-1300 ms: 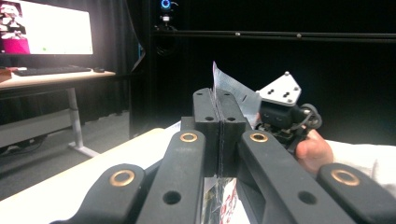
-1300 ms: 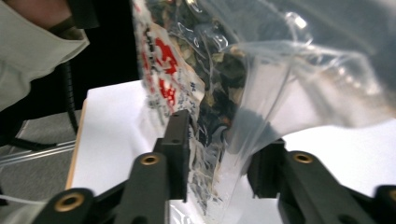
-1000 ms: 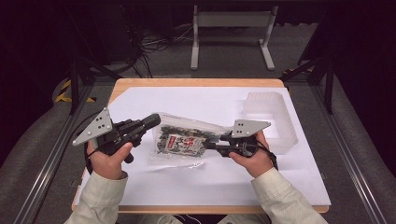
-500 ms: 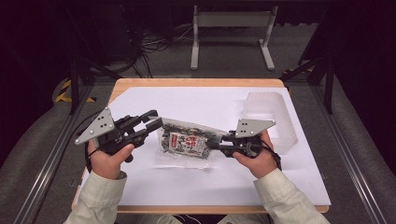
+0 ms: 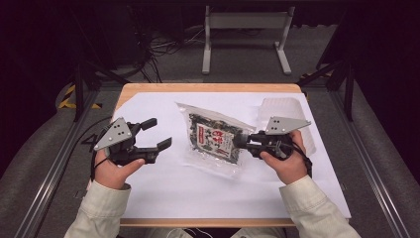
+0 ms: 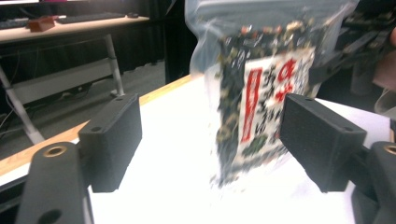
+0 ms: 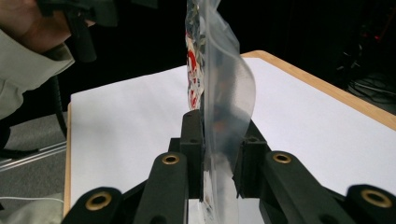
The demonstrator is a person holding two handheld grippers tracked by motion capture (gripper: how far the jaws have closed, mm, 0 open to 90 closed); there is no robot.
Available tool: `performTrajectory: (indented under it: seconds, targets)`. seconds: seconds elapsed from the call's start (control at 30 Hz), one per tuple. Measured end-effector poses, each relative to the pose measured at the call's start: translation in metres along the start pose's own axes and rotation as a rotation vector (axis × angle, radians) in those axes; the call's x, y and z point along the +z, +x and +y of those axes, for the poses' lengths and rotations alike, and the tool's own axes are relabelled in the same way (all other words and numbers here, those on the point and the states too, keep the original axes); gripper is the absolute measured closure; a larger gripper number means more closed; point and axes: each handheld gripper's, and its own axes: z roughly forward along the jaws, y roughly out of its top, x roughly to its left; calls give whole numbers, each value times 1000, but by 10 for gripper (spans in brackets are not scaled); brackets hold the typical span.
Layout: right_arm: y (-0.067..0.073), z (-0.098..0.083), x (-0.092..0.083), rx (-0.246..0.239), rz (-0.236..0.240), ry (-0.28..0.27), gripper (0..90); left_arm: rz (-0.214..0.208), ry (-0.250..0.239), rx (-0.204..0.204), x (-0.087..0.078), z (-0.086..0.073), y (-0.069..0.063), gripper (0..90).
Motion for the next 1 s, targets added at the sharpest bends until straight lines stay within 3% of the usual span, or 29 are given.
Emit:
performTrajectory:
  seconds: [0.13,0.27,0.67,1.0]
  targets:
    - [-5,2,-7,26,-25,-6,772,5,20,-18,1,-8,6,203]
    - [-11,5,-16,57,-56,-9,773,-31,51,-46,4,-16,11,198]
    - [-28,17,-40,107,-124,-33,774,3,114,-75,3,-37,25,180]
    - [-40,26,-55,131,-158,-51,774,-6,112,-102,3,-56,35,163]
